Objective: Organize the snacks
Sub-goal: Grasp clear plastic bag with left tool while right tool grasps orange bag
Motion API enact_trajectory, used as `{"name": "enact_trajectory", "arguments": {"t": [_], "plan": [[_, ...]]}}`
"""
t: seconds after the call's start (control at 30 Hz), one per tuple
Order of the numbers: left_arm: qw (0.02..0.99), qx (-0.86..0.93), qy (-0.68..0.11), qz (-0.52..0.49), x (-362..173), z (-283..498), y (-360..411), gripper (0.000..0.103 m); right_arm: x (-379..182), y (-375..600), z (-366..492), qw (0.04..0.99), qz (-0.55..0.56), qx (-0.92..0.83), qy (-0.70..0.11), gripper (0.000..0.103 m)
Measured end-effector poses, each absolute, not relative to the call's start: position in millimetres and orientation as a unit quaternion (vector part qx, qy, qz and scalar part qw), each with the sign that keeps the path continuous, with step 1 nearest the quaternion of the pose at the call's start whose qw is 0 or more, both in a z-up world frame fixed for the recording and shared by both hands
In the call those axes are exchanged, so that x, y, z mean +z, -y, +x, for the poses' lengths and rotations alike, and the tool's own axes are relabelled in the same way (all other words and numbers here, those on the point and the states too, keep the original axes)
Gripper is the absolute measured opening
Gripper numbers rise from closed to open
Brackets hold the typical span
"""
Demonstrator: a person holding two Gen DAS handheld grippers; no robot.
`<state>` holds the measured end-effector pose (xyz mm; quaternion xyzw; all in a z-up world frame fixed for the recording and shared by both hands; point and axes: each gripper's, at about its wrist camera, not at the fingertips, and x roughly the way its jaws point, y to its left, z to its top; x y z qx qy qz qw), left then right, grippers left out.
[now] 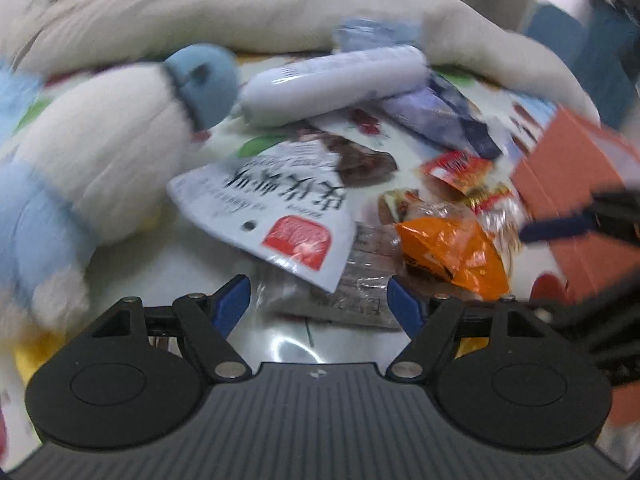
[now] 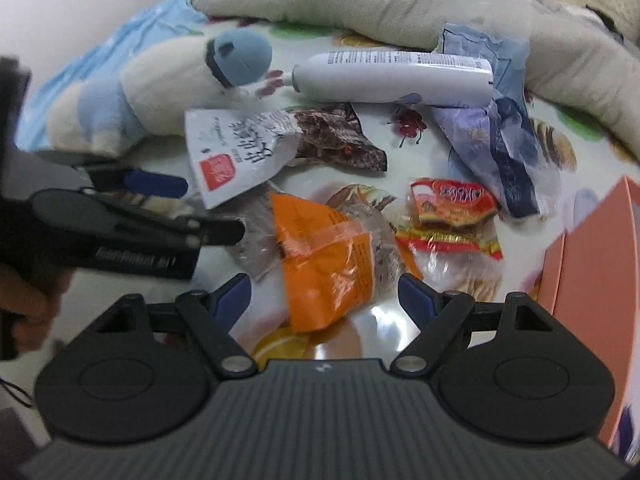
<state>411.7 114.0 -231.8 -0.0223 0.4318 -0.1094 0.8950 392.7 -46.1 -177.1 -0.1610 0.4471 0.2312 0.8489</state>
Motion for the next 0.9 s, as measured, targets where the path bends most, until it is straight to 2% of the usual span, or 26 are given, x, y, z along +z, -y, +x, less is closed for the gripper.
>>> {"name": "enact_trajectory", "arguments": {"t": [0.07, 0.2, 0.37, 0.53, 0.67, 0.9], "plan": [[0.891, -0.101, -0.443, -0.001, -238.6, 418.4, -111.2, 0.079, -183.3, 39.8, 396.3, 0.846, -0.187, 0.233, -0.441, 0.080], [0.888, -0.113, -0.445, -0.036, -242.8, 427.4, -121.1, 0.079, -191.7, 37.2, 402.5, 0.845, -0.223, 0.229, -0.429, 0.080], [0.890, -0.116, -0.438, -0.050, -244.0, 432.4, -123.0, 0.077, -199.0, 35.4, 410.7, 0.839, -0.228, 0.246, -0.428, 0.072], [0.892, -0.115, -0.434, -0.054, -243.9, 432.9, -118.9, 0.063, -202.1, 33.3, 411.3, 0.841, -0.234, 0.241, -0.425, 0.064], [0.891, -0.111, -0.434, -0.071, -240.7, 431.9, -120.3, 0.050, -198.5, 39.3, 411.3, 0.847, -0.224, 0.231, -0.424, 0.050], [0.886, -0.108, -0.440, -0.094, -232.2, 422.0, -117.4, 0.039, -188.1, 59.6, 401.3, 0.855, -0.165, 0.220, -0.440, 0.048]]}}
